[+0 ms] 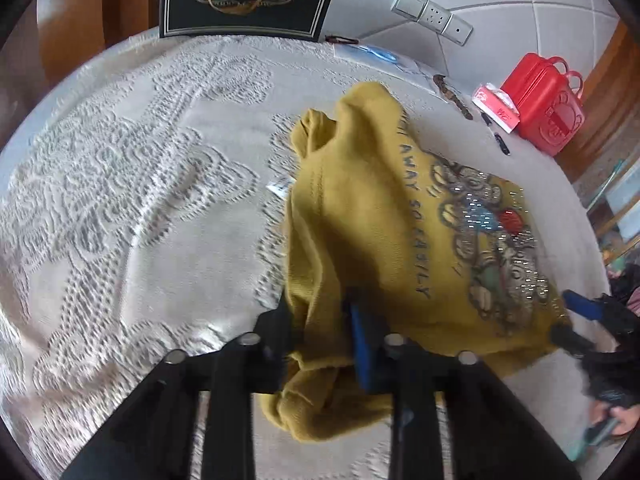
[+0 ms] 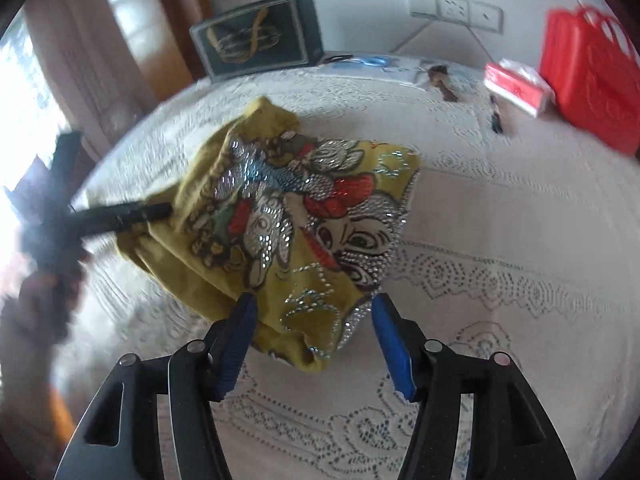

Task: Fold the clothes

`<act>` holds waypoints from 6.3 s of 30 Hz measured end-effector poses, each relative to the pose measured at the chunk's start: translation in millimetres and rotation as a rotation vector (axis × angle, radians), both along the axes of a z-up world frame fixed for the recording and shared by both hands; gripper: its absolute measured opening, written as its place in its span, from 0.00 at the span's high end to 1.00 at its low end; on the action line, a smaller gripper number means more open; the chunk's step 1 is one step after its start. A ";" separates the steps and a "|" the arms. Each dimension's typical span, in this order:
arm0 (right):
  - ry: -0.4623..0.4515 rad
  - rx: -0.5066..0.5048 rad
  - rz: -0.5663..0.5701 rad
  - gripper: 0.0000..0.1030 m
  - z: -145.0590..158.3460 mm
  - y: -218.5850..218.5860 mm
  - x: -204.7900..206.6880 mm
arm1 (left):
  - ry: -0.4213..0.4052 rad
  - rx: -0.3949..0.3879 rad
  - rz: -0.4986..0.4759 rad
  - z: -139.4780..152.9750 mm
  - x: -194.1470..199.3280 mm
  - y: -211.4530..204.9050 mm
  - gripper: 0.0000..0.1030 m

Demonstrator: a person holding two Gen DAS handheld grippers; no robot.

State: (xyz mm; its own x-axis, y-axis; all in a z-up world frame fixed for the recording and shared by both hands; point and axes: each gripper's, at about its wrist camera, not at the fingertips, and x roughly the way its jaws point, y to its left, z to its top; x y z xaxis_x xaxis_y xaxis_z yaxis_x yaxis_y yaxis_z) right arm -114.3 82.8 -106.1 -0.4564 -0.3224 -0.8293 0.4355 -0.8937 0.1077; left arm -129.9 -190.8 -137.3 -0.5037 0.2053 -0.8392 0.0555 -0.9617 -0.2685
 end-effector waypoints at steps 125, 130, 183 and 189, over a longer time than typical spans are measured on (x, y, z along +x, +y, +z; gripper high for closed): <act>-0.057 -0.299 -0.167 0.72 -10.0 17.6 -107.1 | -0.030 -0.050 0.076 17.2 -91.9 1.7 0.34; -0.113 -0.287 -0.258 0.87 -34.5 42.5 -124.4 | -0.080 -0.060 0.184 7.1 -90.0 -36.9 0.32; -0.050 -0.131 -0.151 0.71 -36.5 22.3 -47.6 | -0.011 -0.141 -0.050 11.1 63.4 34.4 0.43; 0.025 0.007 -0.142 0.75 -39.2 -0.3 -37.1 | 0.004 -0.126 -0.042 8.8 49.4 48.4 0.60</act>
State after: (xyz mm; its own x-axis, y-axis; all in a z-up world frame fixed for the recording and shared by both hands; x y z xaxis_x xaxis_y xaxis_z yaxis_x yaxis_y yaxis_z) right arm -151.4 82.5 -145.3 -0.5173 -0.2470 -0.8194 0.3071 -0.9472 0.0916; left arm -80.5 -142.4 -128.5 -0.5005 0.1194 -0.8574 0.0140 -0.9892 -0.1460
